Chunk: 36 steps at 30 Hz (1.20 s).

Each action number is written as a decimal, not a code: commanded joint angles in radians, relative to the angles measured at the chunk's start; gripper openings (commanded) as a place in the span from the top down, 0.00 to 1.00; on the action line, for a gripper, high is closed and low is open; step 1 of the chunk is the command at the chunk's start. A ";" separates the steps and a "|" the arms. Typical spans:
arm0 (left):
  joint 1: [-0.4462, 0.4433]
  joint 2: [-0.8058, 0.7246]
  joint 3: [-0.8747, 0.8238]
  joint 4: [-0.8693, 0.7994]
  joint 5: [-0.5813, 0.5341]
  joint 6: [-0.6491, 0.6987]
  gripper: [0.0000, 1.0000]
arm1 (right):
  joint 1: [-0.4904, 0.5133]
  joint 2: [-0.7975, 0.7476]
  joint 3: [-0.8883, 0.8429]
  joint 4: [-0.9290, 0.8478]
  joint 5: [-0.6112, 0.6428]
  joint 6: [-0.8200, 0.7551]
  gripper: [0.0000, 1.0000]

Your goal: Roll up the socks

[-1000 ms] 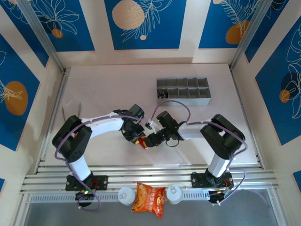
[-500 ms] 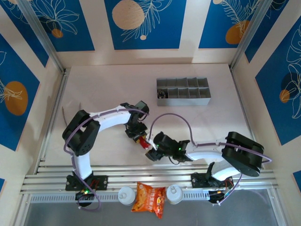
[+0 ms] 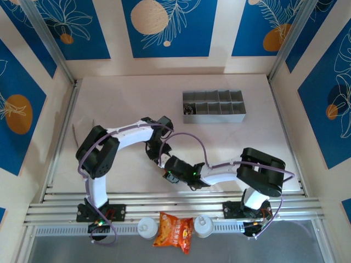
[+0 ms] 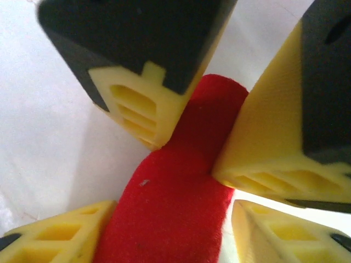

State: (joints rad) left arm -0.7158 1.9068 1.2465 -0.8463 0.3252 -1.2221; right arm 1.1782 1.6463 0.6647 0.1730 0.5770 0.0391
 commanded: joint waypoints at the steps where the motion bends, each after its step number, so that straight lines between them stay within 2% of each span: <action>1: -0.022 0.091 -0.066 -0.096 -0.065 0.010 0.76 | -0.009 0.077 0.042 -0.054 0.017 -0.013 0.63; 7: 0.004 -0.006 -0.068 -0.054 -0.035 0.002 0.73 | -0.013 0.045 0.048 -0.107 0.021 0.028 1.00; 9: 0.019 -0.065 -0.068 -0.020 -0.034 -0.016 0.67 | -0.017 0.005 0.046 -0.129 0.007 0.036 1.00; 15: 0.070 -0.188 -0.014 0.097 -0.034 -0.078 0.36 | -0.033 -0.079 0.050 -0.224 -0.038 0.078 1.00; 18: 0.097 -0.208 0.068 0.076 -0.064 -0.080 0.29 | -0.065 -0.126 0.058 -0.288 -0.091 0.118 1.00; 23: 0.140 -0.272 0.151 0.038 -0.147 -0.080 0.27 | -0.139 -0.236 0.115 -0.447 -0.181 0.153 1.00; 26: 0.160 -0.324 0.159 0.048 -0.171 -0.064 0.27 | -0.223 -0.309 0.211 -0.607 -0.243 0.169 1.00; 31: 0.164 -0.433 0.143 0.060 -0.169 0.054 0.27 | -0.437 -0.340 0.441 -0.902 -0.245 0.253 1.00; 36: 0.164 -0.659 0.035 0.134 -0.234 0.173 0.24 | -0.686 -0.247 0.686 -1.083 -0.372 0.354 1.00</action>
State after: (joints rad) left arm -0.5564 1.3632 1.3197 -0.7395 0.1528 -1.1500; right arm 0.5762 1.3514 1.2606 -0.7097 0.3099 0.3042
